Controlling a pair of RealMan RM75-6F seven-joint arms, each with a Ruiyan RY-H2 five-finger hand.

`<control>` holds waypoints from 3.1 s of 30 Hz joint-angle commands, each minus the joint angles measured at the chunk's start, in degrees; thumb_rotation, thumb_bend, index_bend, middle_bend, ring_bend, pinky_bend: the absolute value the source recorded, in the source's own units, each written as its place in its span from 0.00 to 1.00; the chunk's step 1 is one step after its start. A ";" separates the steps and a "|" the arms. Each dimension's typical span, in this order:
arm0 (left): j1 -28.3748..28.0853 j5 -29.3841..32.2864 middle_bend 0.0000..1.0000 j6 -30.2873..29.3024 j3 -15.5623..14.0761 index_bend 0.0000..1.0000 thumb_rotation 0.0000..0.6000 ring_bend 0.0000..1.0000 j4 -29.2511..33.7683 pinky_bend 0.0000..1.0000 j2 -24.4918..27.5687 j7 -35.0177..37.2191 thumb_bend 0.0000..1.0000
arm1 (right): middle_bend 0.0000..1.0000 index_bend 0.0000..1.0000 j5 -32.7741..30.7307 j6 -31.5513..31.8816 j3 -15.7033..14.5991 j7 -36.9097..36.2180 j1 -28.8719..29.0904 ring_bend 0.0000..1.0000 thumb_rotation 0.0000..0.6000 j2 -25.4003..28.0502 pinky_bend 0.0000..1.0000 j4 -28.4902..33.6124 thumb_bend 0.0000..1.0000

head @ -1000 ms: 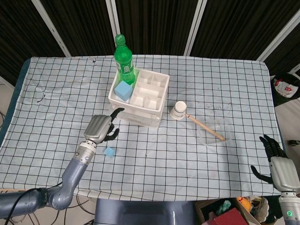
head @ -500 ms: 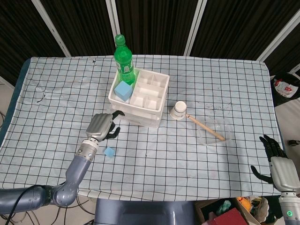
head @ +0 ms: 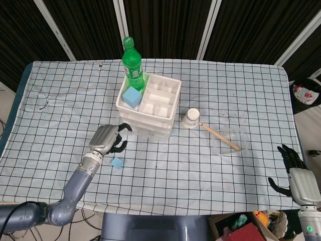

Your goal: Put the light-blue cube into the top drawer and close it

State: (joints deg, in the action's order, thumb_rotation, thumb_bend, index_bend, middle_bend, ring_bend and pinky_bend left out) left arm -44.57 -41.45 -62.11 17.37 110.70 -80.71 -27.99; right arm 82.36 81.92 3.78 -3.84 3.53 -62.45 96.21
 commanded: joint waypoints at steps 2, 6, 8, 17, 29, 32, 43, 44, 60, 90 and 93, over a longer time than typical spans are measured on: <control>0.29 -0.22 1.00 0.10 -0.95 0.36 1.00 0.96 1.35 0.91 1.06 0.46 0.44 | 0.00 0.04 -0.06 0.02 0.04 -0.01 -0.01 0.00 1.00 -0.02 0.18 0.01 0.25; 0.40 -0.74 1.00 0.03 -1.79 0.36 1.00 0.96 2.58 0.91 1.98 0.89 0.44 | 0.00 0.04 -0.22 -0.01 0.12 -0.15 -0.01 0.00 1.00 -0.02 0.18 0.07 0.25; 0.36 -1.05 1.00 -0.18 -1.93 0.33 1.00 0.96 3.00 0.91 2.27 1.06 0.43 | 0.00 0.04 -0.25 -0.01 0.13 -0.15 -0.01 0.00 1.00 -0.02 0.18 0.07 0.25; 1.20 -5.86 1.00 -1.83 -2.50 0.17 1.00 0.96 3.95 0.91 2.69 4.03 0.25 | 0.00 0.04 -0.21 0.05 0.13 -0.17 -0.05 0.00 1.00 0.00 0.18 0.08 0.25; 7.70 -23.92 1.00 -8.66 -9.60 0.17 1.00 0.96 5.88 0.91 7.85 5.65 0.26 | 0.00 0.04 -0.20 0.07 0.14 -0.40 -0.09 0.00 1.00 0.08 0.18 -0.03 0.25; 10.09 -26.71 1.00 -9.90 -12.37 0.18 1.00 0.96 6.84 0.91 10.53 5.86 0.27 | 0.00 0.04 -0.20 0.05 0.13 -0.30 -0.08 0.00 1.00 0.03 0.18 0.00 0.25; 15.38 -29.09 1.00 -8.96 -19.37 0.21 1.00 0.96 3.94 0.91 14.52 4.21 0.30 | 0.00 0.04 -0.03 0.15 0.04 0.01 -0.11 0.00 1.00 -0.06 0.18 0.13 0.25; 15.37 -28.06 1.00 -8.34 -19.34 0.21 1.00 0.96 3.16 0.91 14.15 3.98 0.30 | 0.00 0.04 -0.04 0.15 0.05 -0.06 -0.12 0.00 1.00 -0.04 0.18 0.16 0.25; 9.03 -12.04 1.00 4.30 -16.48 0.21 1.00 0.96 -6.85 0.91 6.06 -2.74 0.25 | 0.00 0.04 -0.19 -0.03 0.11 -0.58 -0.10 0.00 1.00 0.11 0.18 0.15 0.25; 2.91 -7.40 1.00 8.27 -14.23 0.43 1.00 0.97 -15.44 0.91 -5.88 -3.37 0.33 | 0.00 0.03 -0.16 -0.11 0.10 -0.89 -0.08 0.00 1.00 0.17 0.18 0.14 0.25; 2.90 -7.58 1.00 8.29 -14.64 0.48 1.00 0.97 -15.40 0.91 -5.67 -3.32 0.37 | 0.00 0.03 -0.18 -0.05 0.14 -0.89 -0.10 0.00 1.00 0.15 0.18 0.14 0.25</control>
State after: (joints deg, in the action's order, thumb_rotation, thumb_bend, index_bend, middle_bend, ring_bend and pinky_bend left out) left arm -41.67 -49.00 -53.82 2.77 95.30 -86.41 -31.28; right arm 82.18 81.88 3.92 -4.72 3.43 -62.30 96.36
